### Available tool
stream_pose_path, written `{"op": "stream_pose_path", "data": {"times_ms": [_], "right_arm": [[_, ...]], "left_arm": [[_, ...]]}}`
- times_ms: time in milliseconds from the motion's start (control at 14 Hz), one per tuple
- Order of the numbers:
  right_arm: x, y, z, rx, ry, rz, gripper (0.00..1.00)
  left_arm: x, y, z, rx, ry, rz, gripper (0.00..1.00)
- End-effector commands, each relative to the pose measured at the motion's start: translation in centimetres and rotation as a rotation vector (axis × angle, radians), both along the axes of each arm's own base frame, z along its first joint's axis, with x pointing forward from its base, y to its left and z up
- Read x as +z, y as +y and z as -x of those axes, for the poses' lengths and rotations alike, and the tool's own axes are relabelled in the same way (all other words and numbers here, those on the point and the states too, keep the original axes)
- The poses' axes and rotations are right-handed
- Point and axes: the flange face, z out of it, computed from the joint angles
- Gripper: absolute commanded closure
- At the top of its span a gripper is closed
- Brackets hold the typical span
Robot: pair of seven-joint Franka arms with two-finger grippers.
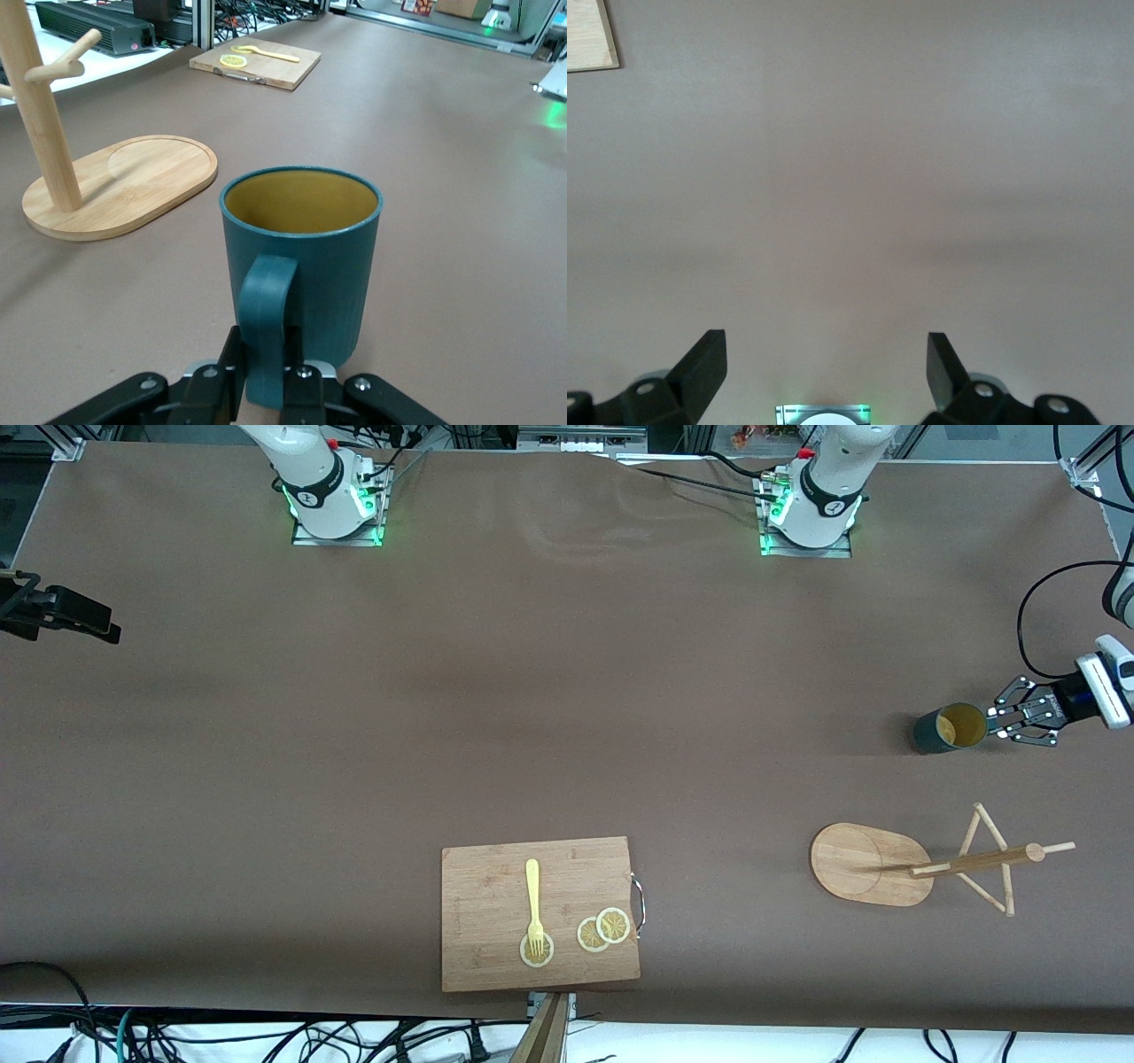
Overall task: Pass cup and hang on rack
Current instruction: 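Lift the mug with the left gripper and carry it toward the rack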
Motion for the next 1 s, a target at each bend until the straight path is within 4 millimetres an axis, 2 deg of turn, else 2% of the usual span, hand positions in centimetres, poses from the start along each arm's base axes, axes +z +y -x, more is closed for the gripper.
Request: {"op": "stream_pose_path", "data": {"times_ms": [0, 287, 358, 501, 645, 788, 931], "right_arm": [[0.4, 0.0, 0.0, -0.008, -0.008, 0.011, 0.00], [0.4, 0.0, 0.0, -0.008, -0.008, 0.011, 0.00], [0.4, -0.1, 0.0, -0.010, -0.008, 0.011, 0.00], [0.4, 0.0, 0.0, -0.008, -0.008, 0.011, 0.00], [0.3, 0.0, -0.1, -0.007, -0.008, 0.012, 0.00], [0.4, -0.1, 0.0, -0.008, -0.008, 0.012, 0.00], [0.4, 0.0, 0.0, -0.007, -0.008, 0.013, 0.00]], "left_arm": [[0.3, 1.1, 1.0, 0.035, 0.177, 0.038, 1.00], [1.6, -0.2, 2.6, 0.118, 0.553, 0.182, 1.00], [2.6, -0.4, 2.6, 0.143, 0.628, 0.197, 1.00], [5.3, -0.9, 2.4, 0.203, 0.757, 0.170, 1.00], [7.5, -2.0, 2.7, 0.262, 0.991, 0.215, 1.00], [10.7, -2.7, 2.6, 0.343, 1.169, 0.206, 1.00], [13.8, -4.5, 1.8, 0.417, 1.337, 0.169, 1.00]]}}
